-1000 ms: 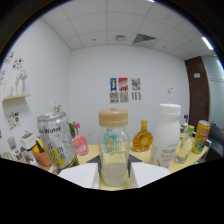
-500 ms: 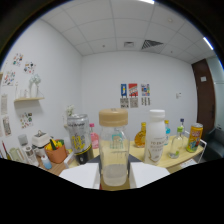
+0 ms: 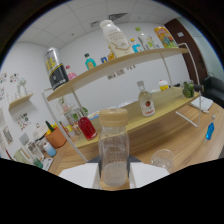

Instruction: Make me a cup of Mount Fuji.

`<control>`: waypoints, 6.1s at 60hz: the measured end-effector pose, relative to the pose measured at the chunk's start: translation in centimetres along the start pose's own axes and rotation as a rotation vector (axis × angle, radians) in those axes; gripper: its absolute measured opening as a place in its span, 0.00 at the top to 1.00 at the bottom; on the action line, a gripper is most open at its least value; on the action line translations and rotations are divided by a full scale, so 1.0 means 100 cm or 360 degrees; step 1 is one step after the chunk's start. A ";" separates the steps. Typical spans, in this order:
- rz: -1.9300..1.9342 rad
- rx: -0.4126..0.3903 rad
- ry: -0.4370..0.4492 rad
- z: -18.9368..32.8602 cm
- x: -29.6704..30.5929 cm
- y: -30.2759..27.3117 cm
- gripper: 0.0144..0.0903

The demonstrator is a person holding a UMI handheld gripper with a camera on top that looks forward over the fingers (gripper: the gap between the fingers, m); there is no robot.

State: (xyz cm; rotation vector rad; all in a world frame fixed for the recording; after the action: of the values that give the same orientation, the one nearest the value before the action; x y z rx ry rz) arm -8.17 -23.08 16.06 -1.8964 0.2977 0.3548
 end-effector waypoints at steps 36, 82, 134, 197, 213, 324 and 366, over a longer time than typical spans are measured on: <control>0.1723 0.0023 -0.0292 0.029 0.007 0.017 0.67; 0.1772 0.0062 -0.0399 0.017 0.000 -0.010 0.67; -0.0553 -0.0150 0.0106 0.065 0.019 0.086 0.65; -0.0590 -0.0167 0.0130 -0.062 0.030 0.031 0.06; -0.0607 0.0025 0.0203 -0.101 0.043 -0.095 0.06; -0.0518 -0.0082 0.0301 -0.012 0.203 -0.043 0.56; -0.3151 -0.0416 0.0422 0.015 0.225 -0.050 0.56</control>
State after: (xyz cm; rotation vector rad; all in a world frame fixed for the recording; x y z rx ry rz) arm 14.33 -20.72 11.28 -1.6092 -1.4580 -1.2098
